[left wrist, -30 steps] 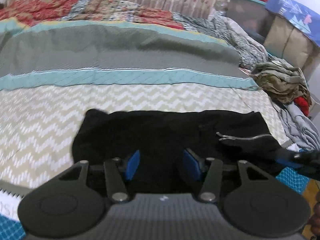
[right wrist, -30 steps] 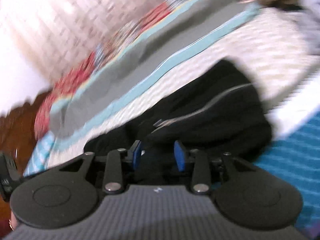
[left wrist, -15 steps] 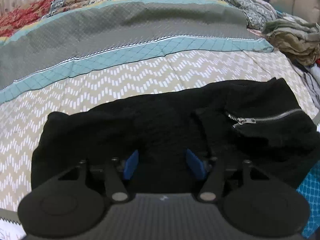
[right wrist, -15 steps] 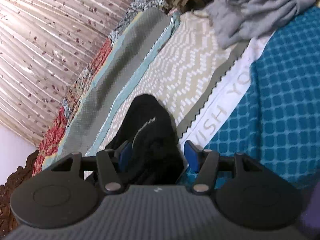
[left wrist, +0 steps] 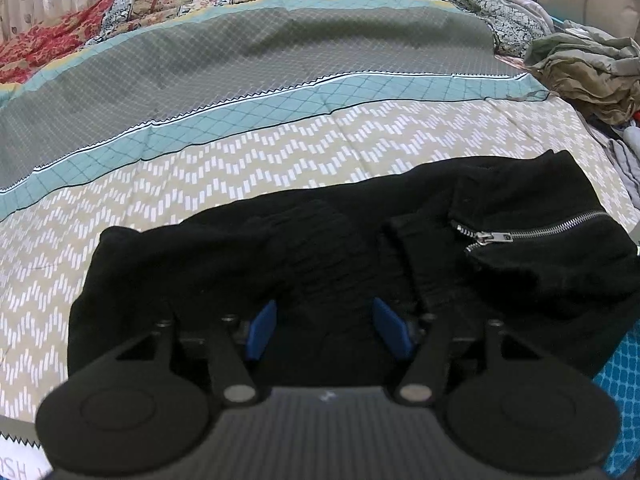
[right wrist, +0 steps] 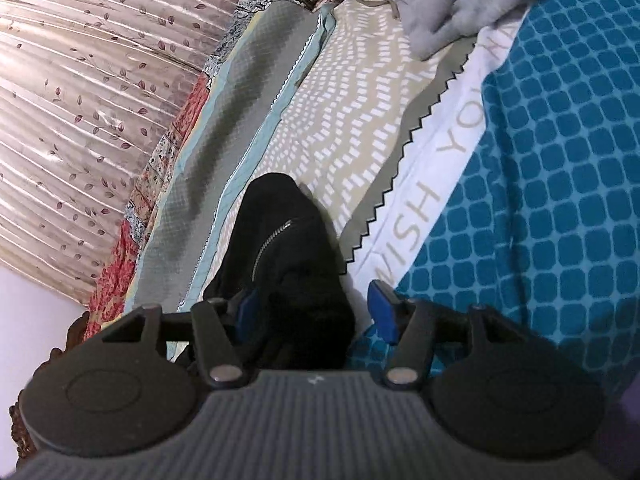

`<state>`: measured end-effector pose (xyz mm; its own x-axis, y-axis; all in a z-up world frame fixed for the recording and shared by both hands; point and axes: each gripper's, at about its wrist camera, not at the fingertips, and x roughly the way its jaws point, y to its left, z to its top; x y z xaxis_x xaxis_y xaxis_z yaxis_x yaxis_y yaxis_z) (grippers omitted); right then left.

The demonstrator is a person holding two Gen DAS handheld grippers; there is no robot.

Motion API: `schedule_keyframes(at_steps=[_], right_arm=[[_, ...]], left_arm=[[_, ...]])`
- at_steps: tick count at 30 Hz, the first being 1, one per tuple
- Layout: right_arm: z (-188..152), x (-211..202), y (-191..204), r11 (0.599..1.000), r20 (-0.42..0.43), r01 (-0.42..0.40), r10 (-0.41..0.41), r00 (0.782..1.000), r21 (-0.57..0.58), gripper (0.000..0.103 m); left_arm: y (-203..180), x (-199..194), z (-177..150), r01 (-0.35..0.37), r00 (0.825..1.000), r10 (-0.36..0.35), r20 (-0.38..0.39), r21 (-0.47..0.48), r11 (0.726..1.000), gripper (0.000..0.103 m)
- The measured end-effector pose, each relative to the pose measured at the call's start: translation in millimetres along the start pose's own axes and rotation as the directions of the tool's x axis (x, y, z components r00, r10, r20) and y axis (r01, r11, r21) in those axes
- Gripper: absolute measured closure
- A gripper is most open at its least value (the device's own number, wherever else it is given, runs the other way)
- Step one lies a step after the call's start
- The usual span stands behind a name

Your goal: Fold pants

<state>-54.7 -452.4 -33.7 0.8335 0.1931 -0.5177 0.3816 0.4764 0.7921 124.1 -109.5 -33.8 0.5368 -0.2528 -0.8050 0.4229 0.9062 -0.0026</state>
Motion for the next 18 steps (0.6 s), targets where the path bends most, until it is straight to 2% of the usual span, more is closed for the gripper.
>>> schedule_keyframes(at_steps=[18], right_arm=[[0.6,3.4,-5.0,0.999,-0.009,-0.024,0.024,1.000,0.028,0.042]], left_arm=[[1.3,1.5,-4.9,-0.015,1.000,0.015,0.020,0.009,1.000,0.039]])
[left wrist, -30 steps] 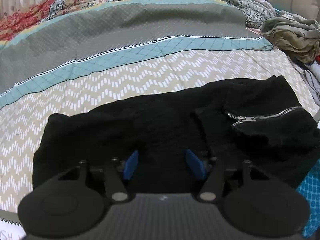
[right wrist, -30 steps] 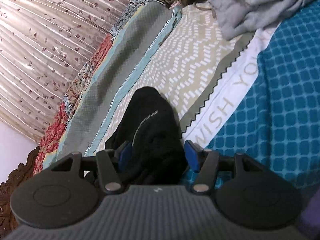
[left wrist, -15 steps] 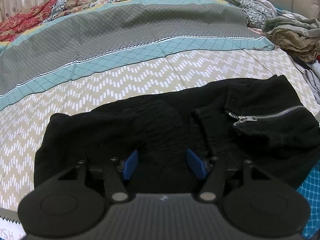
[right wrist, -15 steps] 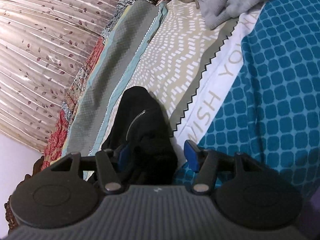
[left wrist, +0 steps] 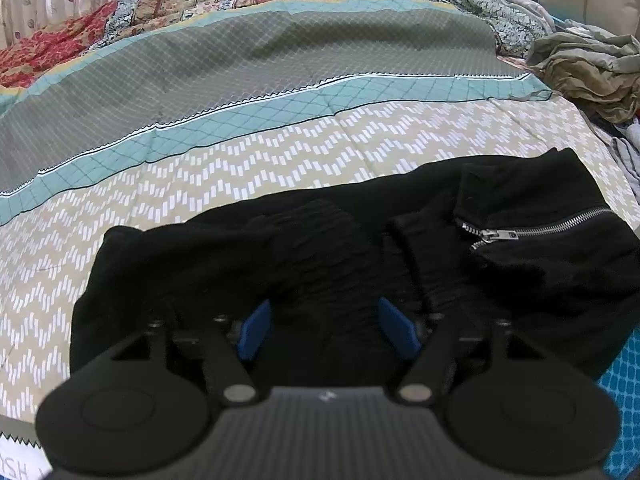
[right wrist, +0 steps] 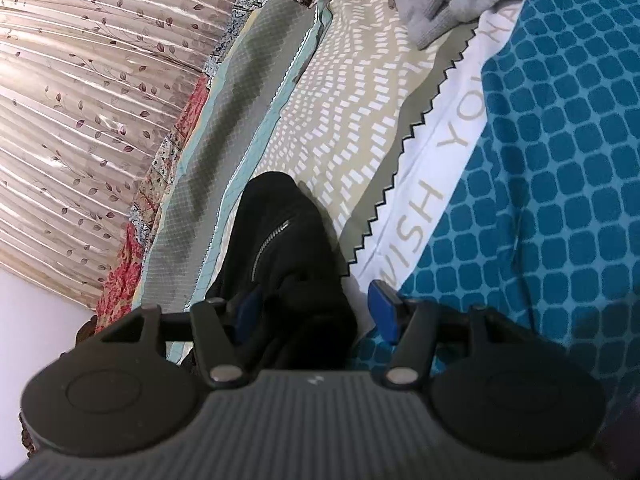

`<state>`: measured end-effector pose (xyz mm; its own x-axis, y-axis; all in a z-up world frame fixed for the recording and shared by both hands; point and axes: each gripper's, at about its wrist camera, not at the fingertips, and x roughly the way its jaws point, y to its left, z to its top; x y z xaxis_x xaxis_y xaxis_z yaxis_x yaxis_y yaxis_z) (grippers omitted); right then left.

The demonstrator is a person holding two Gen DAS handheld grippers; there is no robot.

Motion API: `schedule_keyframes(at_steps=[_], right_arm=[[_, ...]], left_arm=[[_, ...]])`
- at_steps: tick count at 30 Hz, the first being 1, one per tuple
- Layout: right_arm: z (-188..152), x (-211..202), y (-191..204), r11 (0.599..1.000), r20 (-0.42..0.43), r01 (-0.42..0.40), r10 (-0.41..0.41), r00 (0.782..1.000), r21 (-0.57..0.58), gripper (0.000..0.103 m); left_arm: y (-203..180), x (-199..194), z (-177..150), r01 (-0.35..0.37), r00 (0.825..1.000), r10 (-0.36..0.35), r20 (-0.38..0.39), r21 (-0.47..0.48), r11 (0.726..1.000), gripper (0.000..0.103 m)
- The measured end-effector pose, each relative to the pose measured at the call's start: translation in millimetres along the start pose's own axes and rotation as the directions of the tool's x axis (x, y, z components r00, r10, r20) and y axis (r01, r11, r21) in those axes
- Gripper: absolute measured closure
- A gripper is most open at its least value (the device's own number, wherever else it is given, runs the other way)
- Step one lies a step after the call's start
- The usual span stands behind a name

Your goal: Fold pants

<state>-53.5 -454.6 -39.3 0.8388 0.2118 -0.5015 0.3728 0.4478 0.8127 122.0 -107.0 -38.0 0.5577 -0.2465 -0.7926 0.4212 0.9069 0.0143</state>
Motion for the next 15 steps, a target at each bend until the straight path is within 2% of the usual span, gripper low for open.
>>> schedule_keyframes(at_steps=[7,12,15], right_arm=[[-3,-2,-1,1.000,0.009,0.001,-0.001,1.000,0.004,0.042],[-7,-3,2,1.000,0.021,0.010,-0.010,1.000,0.020,0.042],[-6,-3,2,0.999,0.021,0.012,-0.013,1.000,0.034,0.042]], left_arm=[[4,-11,0,0.026,0.999,-0.026,0.025,-0.030,0.999,0.040],[18,-54,-13,0.083,0.992,-0.077,0.105,-0.061,0.995,0.042],[45,-82,-29,0.120,0.985,-0.098,0.142,-0.154,0.981,0.041]])
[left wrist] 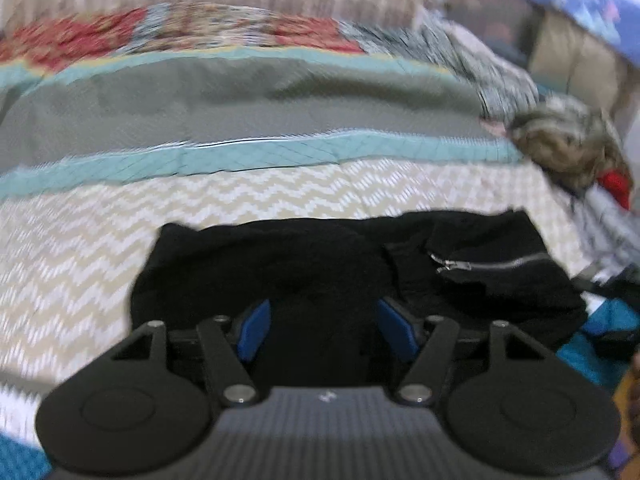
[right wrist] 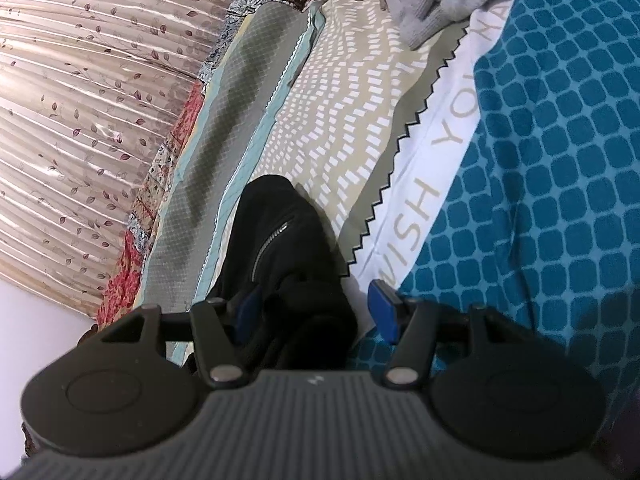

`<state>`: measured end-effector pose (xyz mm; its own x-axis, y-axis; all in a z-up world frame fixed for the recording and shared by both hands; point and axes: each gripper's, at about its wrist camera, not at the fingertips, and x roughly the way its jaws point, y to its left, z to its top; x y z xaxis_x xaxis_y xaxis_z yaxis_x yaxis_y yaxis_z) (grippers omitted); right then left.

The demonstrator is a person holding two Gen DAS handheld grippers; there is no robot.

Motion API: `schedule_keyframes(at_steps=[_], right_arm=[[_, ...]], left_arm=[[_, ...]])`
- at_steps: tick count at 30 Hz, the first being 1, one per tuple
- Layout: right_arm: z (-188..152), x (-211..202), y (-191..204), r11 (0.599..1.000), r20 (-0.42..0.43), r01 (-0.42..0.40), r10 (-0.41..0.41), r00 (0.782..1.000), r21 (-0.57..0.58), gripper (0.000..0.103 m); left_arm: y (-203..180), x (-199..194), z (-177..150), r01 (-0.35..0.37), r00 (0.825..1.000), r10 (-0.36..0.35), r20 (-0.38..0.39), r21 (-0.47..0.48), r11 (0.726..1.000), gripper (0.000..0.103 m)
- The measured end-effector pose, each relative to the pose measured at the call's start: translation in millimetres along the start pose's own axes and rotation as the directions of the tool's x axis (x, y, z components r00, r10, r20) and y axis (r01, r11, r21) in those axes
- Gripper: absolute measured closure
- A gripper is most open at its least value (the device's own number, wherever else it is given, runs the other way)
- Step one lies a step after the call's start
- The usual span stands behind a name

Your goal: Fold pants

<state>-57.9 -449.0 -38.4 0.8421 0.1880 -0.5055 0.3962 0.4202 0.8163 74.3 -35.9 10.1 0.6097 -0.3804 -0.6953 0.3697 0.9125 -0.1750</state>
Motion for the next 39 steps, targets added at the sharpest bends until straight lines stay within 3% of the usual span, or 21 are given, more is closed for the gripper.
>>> schedule_keyframes(at_steps=[4,7,11,14,17,20,21,24,26,27,28,29,35,39], right_arm=[[2,-1,-3,1.000,-0.004,-0.007,0.007,1.000,0.019,0.042],[3,-1,-3,1.000,-0.004,-0.006,0.006,1.000,0.024,0.042],[2,-1,-1,1.000,-0.001,0.009,-0.009,1.000,0.023,0.042],[1,0,1,1.000,0.000,0.015,-0.015,1.000,0.021,0.042],[3,1,1,1.000,-0.008,0.014,-0.014,1.000,0.027,0.041],[7,2,0,0.999,-0.023,0.013,-0.013,1.000,0.035,0.041],[7,3,1,0.999,-0.031,0.015,-0.014,0.999,0.037,0.041],[9,5,5,1.000,-0.063,0.024,-0.024,0.998,0.008,0.040],[5,10,15,0.997,-0.086,0.052,-0.057,0.995,-0.065,0.043],[3,12,21,0.991,-0.092,0.075,-0.086,0.992,-0.114,0.049],[-1,15,29,0.979,-0.094,0.120,-0.137,0.986,-0.164,0.071],[-4,17,32,0.972,-0.093,0.145,-0.164,0.982,-0.187,0.075],[-14,-2,56,0.967,-0.044,0.130,-0.143,0.989,-0.221,0.083],[-30,-23,82,0.934,-0.013,0.103,-0.114,0.993,-0.342,0.083]], left_arm=[[48,-29,-12,-0.043,0.999,0.045,0.014,-0.146,0.988,0.034],[95,-41,-24,-0.069,0.997,0.071,-0.005,-0.309,0.948,0.026],[145,-36,-40,-0.024,0.998,-0.006,-0.055,-0.520,0.854,0.025],[151,-23,-45,0.027,0.995,-0.078,-0.067,-0.566,0.824,0.021],[138,-4,-49,0.062,0.984,-0.141,-0.105,-0.544,0.837,0.017],[124,10,-59,0.059,0.979,-0.154,-0.136,-0.531,0.845,0.016],[118,11,-59,0.060,0.980,-0.148,-0.133,-0.512,0.857,0.023],[109,11,-60,0.068,0.978,-0.155,-0.143,-0.483,0.873,0.065],[111,10,-58,0.068,0.980,-0.149,-0.133,-0.482,0.874,0.075],[114,8,-56,0.073,0.980,-0.154,-0.125,-0.497,0.865,0.078],[117,5,-54,0.076,0.980,-0.156,-0.119,-0.506,0.859,0.079],[119,0,-52,0.076,0.983,-0.151,-0.109,-0.507,0.858,0.080],[134,-47,-31,0.104,0.990,-0.138,-0.034,-0.491,0.865,0.083],[135,-49,-32,0.026,0.994,-0.069,-0.082,-0.443,0.896,0.083]])
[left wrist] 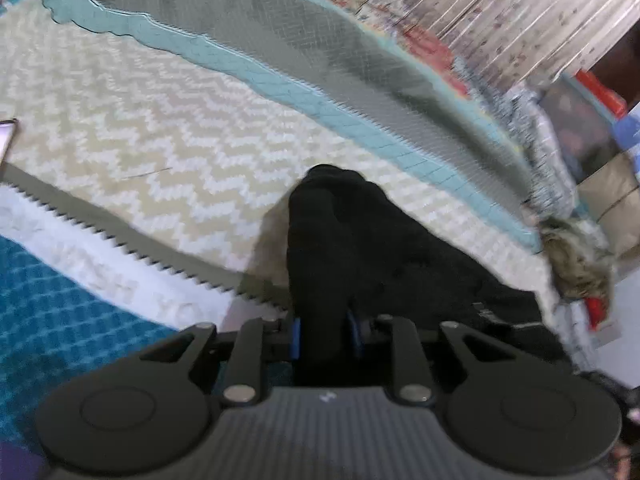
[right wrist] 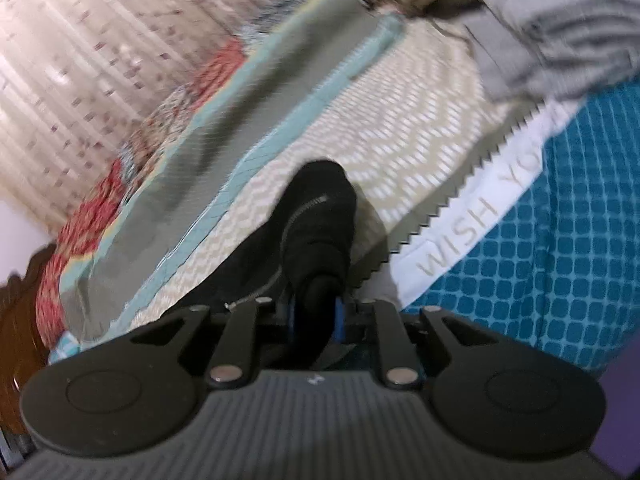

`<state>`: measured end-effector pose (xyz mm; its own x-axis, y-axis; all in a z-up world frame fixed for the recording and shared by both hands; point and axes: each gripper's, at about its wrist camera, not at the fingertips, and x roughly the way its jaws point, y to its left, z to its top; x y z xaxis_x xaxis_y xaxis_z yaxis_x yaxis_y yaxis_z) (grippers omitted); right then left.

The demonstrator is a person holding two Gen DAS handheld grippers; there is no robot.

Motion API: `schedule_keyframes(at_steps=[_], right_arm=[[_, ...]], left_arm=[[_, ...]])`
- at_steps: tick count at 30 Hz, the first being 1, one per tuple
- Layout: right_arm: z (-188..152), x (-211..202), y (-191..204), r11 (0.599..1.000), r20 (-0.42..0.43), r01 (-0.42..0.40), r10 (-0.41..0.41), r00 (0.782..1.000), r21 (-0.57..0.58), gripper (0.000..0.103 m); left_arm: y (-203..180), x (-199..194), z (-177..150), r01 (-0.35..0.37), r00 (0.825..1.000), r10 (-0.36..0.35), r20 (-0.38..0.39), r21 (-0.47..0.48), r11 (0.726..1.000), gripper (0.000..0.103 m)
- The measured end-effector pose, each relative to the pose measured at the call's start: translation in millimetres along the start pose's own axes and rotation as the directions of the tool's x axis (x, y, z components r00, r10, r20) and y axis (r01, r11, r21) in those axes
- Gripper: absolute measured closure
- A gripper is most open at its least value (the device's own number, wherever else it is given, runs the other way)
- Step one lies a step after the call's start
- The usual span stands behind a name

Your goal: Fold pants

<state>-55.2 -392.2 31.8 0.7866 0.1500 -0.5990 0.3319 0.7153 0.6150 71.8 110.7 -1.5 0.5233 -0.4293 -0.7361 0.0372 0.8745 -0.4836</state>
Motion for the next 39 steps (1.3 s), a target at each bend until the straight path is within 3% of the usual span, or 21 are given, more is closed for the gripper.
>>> schedule_keyframes(at_steps=[4,6,9,11,13,15,17,18,19,21,23,27,29,31,32,33,36,37,38,39], right_arm=[[-18,19,-13,0.997,-0.051,0.077,-0.078,0.996,-0.009,0.083],[-21,30,-35,0.991,-0.098,0.088,-0.079,0.992,0.096,0.081],[-17,29,-56,0.974,-0.100,0.018,0.005,0.995,0.227,0.072],[-13,28,-62,0.965,-0.080,-0.016,0.038,0.996,0.262,0.054],[-12,29,-59,0.967,-0.069,-0.033,0.053,0.996,0.254,0.049],[-13,39,-56,0.975,-0.094,-0.036,0.058,0.994,0.220,0.050],[-15,46,-40,0.987,-0.112,-0.014,0.033,0.993,0.162,0.079],[-16,45,-29,0.994,-0.098,0.000,0.011,0.995,0.110,0.079],[-16,38,-15,0.999,-0.071,0.001,0.002,0.997,0.045,0.081],[-22,26,19,0.990,-0.011,-0.002,0.001,1.000,-0.140,0.082],[-34,20,51,0.946,0.037,0.017,-0.005,0.999,-0.323,0.082],[-67,23,95,0.809,0.076,0.046,-0.001,0.997,-0.586,0.082],[-76,28,102,0.757,0.078,0.048,0.003,0.997,-0.652,0.082],[-81,22,97,0.718,0.084,0.050,0.012,0.996,-0.694,0.082],[-83,21,99,0.705,0.086,0.048,0.019,0.996,-0.707,0.082],[-83,19,98,0.701,0.086,0.043,0.026,0.996,-0.712,0.082],[-79,18,95,0.710,0.086,0.034,0.038,0.996,-0.704,0.075],[-80,15,91,0.722,0.087,0.022,0.054,0.995,-0.691,0.065],[-82,12,91,0.730,0.089,0.014,0.064,0.994,-0.683,0.042],[-83,13,89,0.733,0.095,0.019,0.063,0.994,-0.680,0.035]], left_arm=[[21,30,-17,-0.090,0.991,0.084,-0.104,-0.052,0.995,0.076],[23,23,-19,-0.083,0.993,0.078,-0.084,-0.060,0.995,0.069],[21,-3,-9,-0.115,0.993,0.114,-0.010,-0.035,0.993,0.059],[20,-24,0,-0.120,0.991,0.122,0.056,-0.044,0.992,0.059],[14,-32,9,-0.089,0.992,0.094,0.084,-0.055,0.994,0.061],[-9,-29,20,-0.048,0.996,0.049,0.080,-0.014,0.999,0.061],[-48,-17,28,-0.007,0.999,0.003,0.053,0.078,0.997,0.060],[-68,-10,30,0.015,0.999,-0.020,0.036,0.126,0.992,0.058],[-92,-2,30,0.045,0.999,-0.049,0.015,0.178,0.983,0.057],[-145,16,29,0.115,0.993,-0.108,-0.042,0.290,0.950,0.046],[-197,37,25,0.179,0.983,-0.148,-0.109,0.396,0.901,0.039],[-285,81,3,0.224,0.968,-0.113,-0.223,0.570,0.791,0.022],[-310,101,-10,0.198,0.968,-0.049,-0.248,0.625,0.755,0.022],[-319,117,-20,0.152,0.972,0.015,-0.236,0.673,0.724,0.032],[-315,121,-23,0.127,0.974,0.039,-0.222,0.682,0.720,0.061],[-311,126,-21,0.108,0.973,0.060,-0.221,0.672,0.733,0.086],[-284,115,-6,0.171,0.965,-0.025,-0.259,0.559,0.812,0.088],[-276,109,-2,0.165,0.967,-0.027,-0.251,0.547,0.821,0.088],[-269,103,2,0.161,0.969,-0.030,-0.245,0.537,0.828,0.088],[-261,97,8,0.160,0.971,-0.038,-0.238,0.520,0.839,0.088]])
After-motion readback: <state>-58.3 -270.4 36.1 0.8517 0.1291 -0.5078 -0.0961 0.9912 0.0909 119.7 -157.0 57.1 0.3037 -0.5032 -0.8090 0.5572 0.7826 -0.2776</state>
